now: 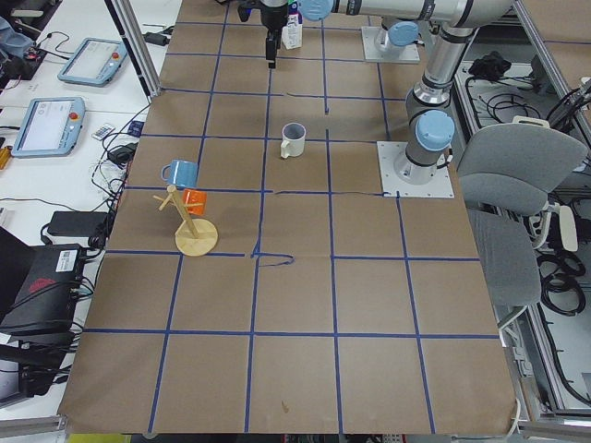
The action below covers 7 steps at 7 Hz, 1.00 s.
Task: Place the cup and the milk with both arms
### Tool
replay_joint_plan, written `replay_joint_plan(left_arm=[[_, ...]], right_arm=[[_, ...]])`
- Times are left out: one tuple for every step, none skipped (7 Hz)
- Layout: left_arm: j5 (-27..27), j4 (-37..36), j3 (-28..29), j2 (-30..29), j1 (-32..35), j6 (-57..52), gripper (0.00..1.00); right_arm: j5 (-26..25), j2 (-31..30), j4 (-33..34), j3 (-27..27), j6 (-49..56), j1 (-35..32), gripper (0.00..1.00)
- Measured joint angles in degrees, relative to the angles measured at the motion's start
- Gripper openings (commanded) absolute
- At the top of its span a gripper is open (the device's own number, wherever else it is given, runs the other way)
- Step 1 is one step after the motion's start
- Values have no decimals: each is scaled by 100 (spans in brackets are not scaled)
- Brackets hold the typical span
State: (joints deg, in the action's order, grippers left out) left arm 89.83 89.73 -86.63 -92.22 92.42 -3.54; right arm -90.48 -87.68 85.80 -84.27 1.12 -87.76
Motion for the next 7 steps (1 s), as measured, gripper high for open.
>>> replay_joint_plan(left_arm=[[-1, 0, -2, 1, 3, 2, 100], [-1, 0, -2, 3, 3, 3, 100], [-1, 0, -2, 3, 3, 5, 100], [1, 0, -3, 3, 3, 11, 100], [5, 0, -3, 3, -1, 17, 100], [7, 0, -3, 3, -4, 17, 100], [10, 0, -3, 3, -4, 12, 100]], right_arm=[[-24, 6, 6, -4, -6, -1, 100], [-34, 6, 6, -8, -9, -2, 100], [-45, -3, -1, -8, -8, 0, 100], [-52, -11, -4, -16, -7, 3, 100], [-56, -16, -2, -26, -4, 4, 100], [-61, -19, 1, -32, 9, 4, 100], [-69, -20, 0, -35, 30, 4, 100]])
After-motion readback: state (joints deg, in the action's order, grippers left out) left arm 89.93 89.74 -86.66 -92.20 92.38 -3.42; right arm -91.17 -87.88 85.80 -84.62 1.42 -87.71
